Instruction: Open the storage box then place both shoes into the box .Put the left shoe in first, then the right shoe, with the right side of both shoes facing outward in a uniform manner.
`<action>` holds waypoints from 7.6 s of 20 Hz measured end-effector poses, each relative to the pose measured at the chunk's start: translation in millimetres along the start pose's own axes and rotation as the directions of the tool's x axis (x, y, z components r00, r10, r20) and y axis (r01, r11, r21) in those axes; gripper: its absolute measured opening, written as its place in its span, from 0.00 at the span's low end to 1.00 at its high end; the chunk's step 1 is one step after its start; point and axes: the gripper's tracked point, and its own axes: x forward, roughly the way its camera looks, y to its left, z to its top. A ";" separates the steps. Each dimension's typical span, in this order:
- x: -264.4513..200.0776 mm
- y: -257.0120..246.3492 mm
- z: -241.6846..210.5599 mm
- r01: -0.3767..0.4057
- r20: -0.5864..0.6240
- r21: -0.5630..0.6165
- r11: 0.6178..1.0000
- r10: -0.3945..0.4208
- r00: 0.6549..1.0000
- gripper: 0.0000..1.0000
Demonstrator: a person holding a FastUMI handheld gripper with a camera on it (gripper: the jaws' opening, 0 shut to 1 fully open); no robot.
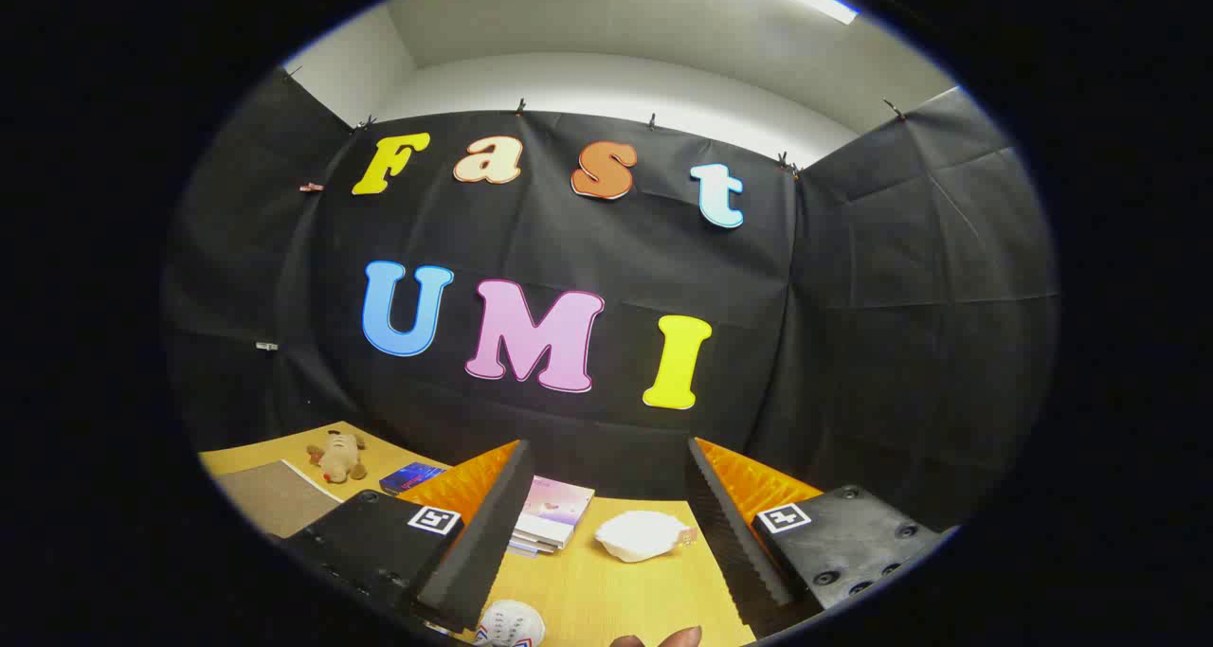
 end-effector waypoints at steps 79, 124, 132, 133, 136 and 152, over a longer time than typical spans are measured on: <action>-88.6 371.6 -160.8 0.041 0.141 0.988 -0.150 0.974 0.180 0.05; -36.0 405.6 -73.9 -0.395 -0.349 0.726 0.563 0.796 0.495 0.95; -47.0 268.6 -176.8 -0.174 -0.615 0.565 0.807 0.552 0.562 0.96; -52.5 254.1 -196.2 -0.142 -0.657 0.539 0.830 0.520 0.545 0.96; -70.2 229.2 -248.8 -0.090 -0.754 0.473 0.877 0.455 0.474 0.95; -88.4 224.2 -394.7 0.034 -0.902 0.385 0.922 0.369 0.223 0.55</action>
